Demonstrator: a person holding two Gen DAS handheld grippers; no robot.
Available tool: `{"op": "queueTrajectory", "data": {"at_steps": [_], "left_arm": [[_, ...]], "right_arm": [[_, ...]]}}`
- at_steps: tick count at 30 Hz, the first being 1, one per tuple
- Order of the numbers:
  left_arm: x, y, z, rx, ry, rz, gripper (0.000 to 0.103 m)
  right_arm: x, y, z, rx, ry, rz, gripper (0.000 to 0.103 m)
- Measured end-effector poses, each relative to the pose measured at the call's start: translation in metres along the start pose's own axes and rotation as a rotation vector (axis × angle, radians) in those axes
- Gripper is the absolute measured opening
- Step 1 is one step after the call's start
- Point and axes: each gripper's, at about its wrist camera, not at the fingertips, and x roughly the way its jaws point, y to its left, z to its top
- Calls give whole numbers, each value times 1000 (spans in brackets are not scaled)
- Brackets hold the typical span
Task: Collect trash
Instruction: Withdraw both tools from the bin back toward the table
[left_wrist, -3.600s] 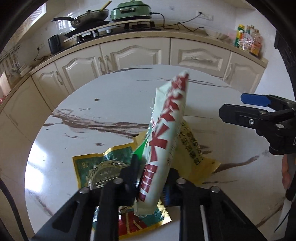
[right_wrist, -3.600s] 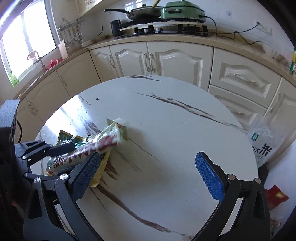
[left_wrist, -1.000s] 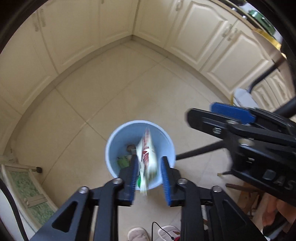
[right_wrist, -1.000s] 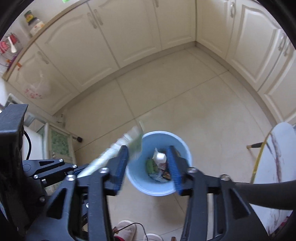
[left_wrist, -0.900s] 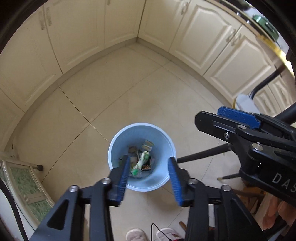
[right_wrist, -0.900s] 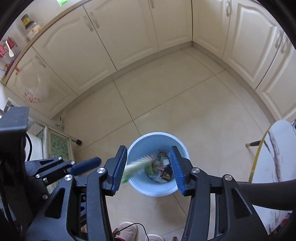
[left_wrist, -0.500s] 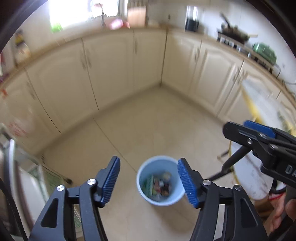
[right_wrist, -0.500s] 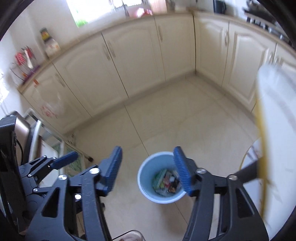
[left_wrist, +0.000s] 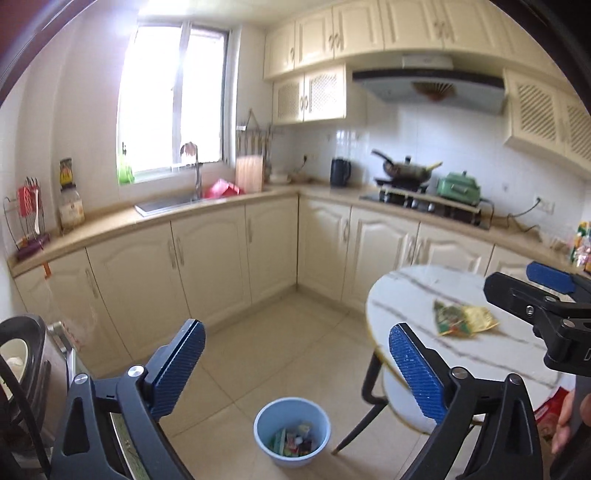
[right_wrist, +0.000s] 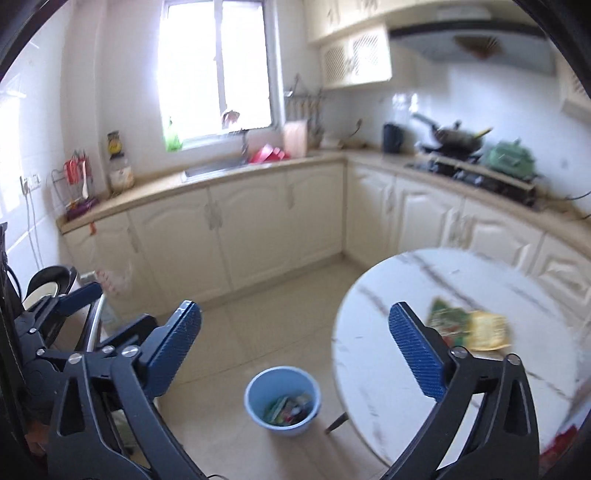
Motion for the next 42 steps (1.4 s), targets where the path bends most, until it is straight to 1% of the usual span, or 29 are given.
{"op": "queueTrajectory", "data": {"at_steps": [2,3,5,8,9,11,12,16,19,21,24,27,32,36,42], "left_arm": [[-40,-13,-17,1,-43,-19,101],[-56,-20,-19,3,-68,-33,102],[-87,-32,-49,5,-105,-52,102],[-128,-37,-72,17,-159,-89,102],[-143,-42,-77,23,-181,-94,102],[-172,-39,-92,31,-223,-98,102],[-178,-43,-95,36,-240,-98,102],[-215,-47,-126,33,-313,-97,102],[-238,-47,-141,29,-358,-84,102],[-236,-52,-152,31,-374,-82,102],[-237,-55,-163,33,-376,-81,102],[-225,-59,-161,37,-368,-77,102],[-205,-64,-150,36,-346,-75,102],[-187,-67,-137,35,-332,-90,102],[-141,-75,-106,47,-272,-107,102]], "right_arm": [[-36,-6,4,15,-42,-14,103],[-50,-12,5,18,-59,-32,103],[-78,-18,4,22,-97,-58,103],[-118,-28,3,41,-146,-79,103],[-131,-31,2,46,-165,-88,103],[-156,-35,2,49,-200,-112,103],[-168,-39,2,50,-218,-124,103],[-204,-41,2,45,-280,-174,103],[-220,-39,4,43,-317,-194,103],[-229,-39,5,41,-336,-205,103],[-237,-38,6,44,-347,-209,103],[-240,-39,6,44,-352,-218,103],[-236,-42,4,53,-345,-234,103],[-231,-47,1,58,-337,-251,103],[-211,-69,-2,81,-294,-287,103]]}}
